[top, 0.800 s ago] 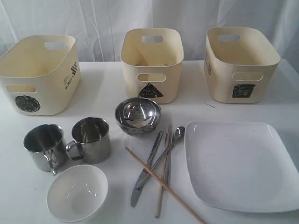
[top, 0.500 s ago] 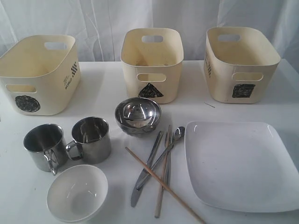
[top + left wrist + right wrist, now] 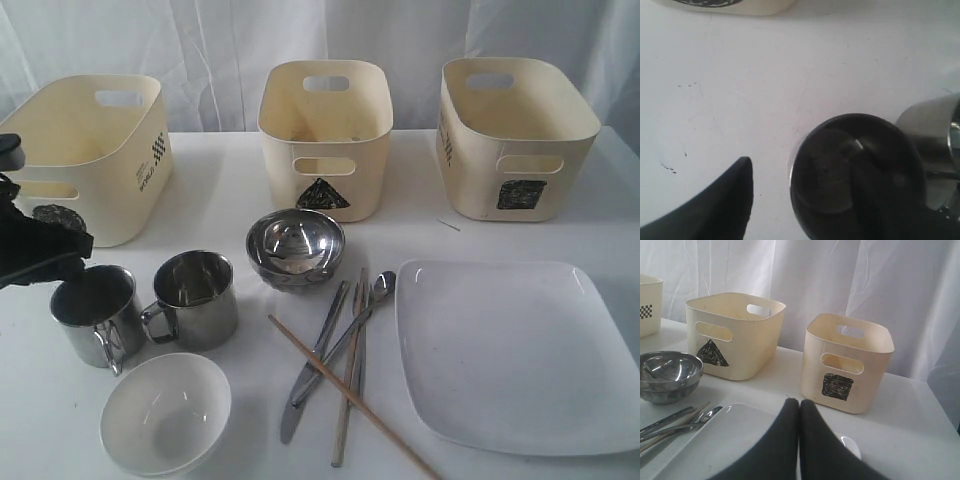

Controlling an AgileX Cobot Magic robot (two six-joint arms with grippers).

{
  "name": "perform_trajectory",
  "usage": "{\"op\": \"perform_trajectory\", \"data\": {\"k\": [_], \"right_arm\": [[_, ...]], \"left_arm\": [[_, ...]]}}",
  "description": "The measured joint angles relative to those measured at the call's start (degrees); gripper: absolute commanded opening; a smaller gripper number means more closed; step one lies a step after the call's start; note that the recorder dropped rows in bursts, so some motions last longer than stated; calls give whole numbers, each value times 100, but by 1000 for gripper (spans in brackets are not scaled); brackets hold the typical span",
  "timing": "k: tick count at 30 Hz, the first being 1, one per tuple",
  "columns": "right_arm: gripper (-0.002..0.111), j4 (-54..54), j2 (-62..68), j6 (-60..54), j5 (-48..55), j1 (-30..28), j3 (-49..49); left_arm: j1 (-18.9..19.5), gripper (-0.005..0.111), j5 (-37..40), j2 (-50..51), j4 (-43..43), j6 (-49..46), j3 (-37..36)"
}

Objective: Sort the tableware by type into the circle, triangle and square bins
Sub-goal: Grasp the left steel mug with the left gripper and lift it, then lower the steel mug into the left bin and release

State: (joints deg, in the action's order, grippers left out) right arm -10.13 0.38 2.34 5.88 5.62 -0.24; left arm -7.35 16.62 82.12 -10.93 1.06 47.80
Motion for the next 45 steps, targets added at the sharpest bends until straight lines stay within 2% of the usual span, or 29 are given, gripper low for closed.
{"op": "perform_trajectory", "data": {"k": [5, 6, 9, 10, 11, 14, 20, 24, 27, 31, 32, 34, 42, 43, 45], "right_arm": [[0, 0, 0, 90, 0, 0, 0], [0, 0, 0, 93, 0, 0, 0], [0, 0, 0, 102, 0, 0, 0], [0, 0, 0, 102, 0, 0, 0], [0, 0, 0, 102, 0, 0, 0], [0, 0, 0, 102, 0, 0, 0], [0, 0, 0, 102, 0, 0, 0], [0, 0, 0, 102, 0, 0, 0], [0, 0, 0, 102, 0, 0, 0], [0, 0, 0, 102, 0, 0, 0], [0, 0, 0, 102, 0, 0, 0], [0, 0, 0, 102, 0, 0, 0], [0, 0, 0, 102, 0, 0, 0], [0, 0, 0, 102, 0, 0, 0], [0, 0, 0, 102, 0, 0, 0]], "left_arm": [[-23, 60, -225, 567, 0, -106, 7], [-44, 51, -296, 666, 0, -155, 7], [-47, 14, -457, 938, 0, -204, 13], [-47, 5, -485, 975, 0, -239, 13], [-47, 0, -500, 988, 0, -296, 13], [-47, 0, -474, 977, 12, -515, 68], [-47, 0, 256, 282, 252, -701, 681], [-47, 0, 364, -332, 966, -689, 1571], [40, 0, 369, -356, 1538, -369, 2364], [362, 0, 369, 309, 1838, -17, 3433], [475, 0, 369, 784, 1860, 86, 3926], [568, 0, 369, 1367, 1869, 122, 4356], [592, 0, 378, 3629, 1670, 145, 5680], [592, 1, 378, 3873, 1670, 145, 5801], [592, 14, 391, 4160, 1654, 145, 5900]]}}
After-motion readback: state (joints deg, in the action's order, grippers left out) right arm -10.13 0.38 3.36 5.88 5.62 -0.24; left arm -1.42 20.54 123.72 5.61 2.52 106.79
